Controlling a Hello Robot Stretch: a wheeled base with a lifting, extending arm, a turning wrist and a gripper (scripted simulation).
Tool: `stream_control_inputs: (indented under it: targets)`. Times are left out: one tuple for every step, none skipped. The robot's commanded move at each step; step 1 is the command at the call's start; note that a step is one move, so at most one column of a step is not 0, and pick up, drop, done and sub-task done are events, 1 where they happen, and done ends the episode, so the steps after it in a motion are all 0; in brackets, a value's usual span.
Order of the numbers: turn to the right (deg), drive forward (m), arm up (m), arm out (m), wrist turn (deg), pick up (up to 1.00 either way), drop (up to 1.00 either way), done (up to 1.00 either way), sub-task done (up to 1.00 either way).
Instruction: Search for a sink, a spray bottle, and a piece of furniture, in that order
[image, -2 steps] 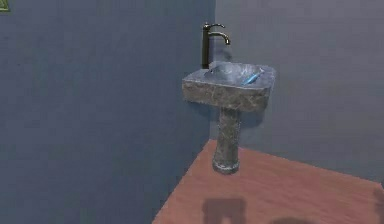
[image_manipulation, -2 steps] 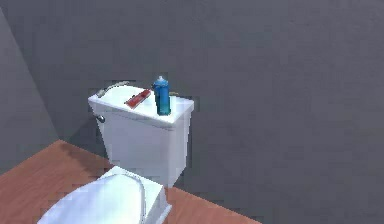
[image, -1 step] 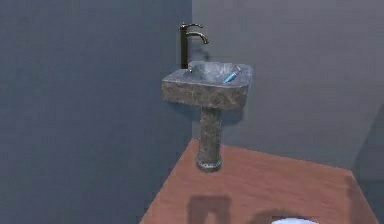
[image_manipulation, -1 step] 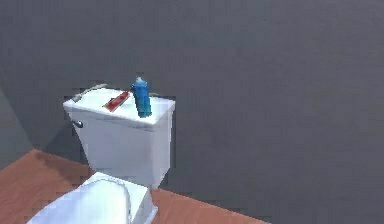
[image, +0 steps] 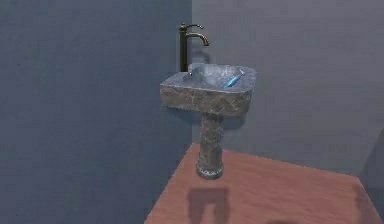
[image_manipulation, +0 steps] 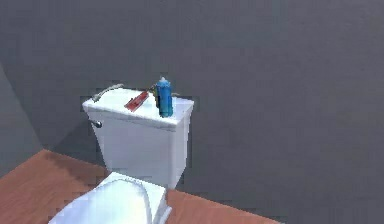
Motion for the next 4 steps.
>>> stream_control_inputs:
  targets:
    - [0.0,0.00,0.00,0.00,0.0,0.00,0.00,0.00,1.00]
    - [45.0,0.00,0.00,0.00,0.0,0.00,0.00,0.00,0.00]
    - [45.0,0.00,0.00,0.00,0.0,0.00,0.00,0.00,0.00]
    - [45.0,0.00,0.00,0.00,0.0,0.00,0.00,0.00,0.00]
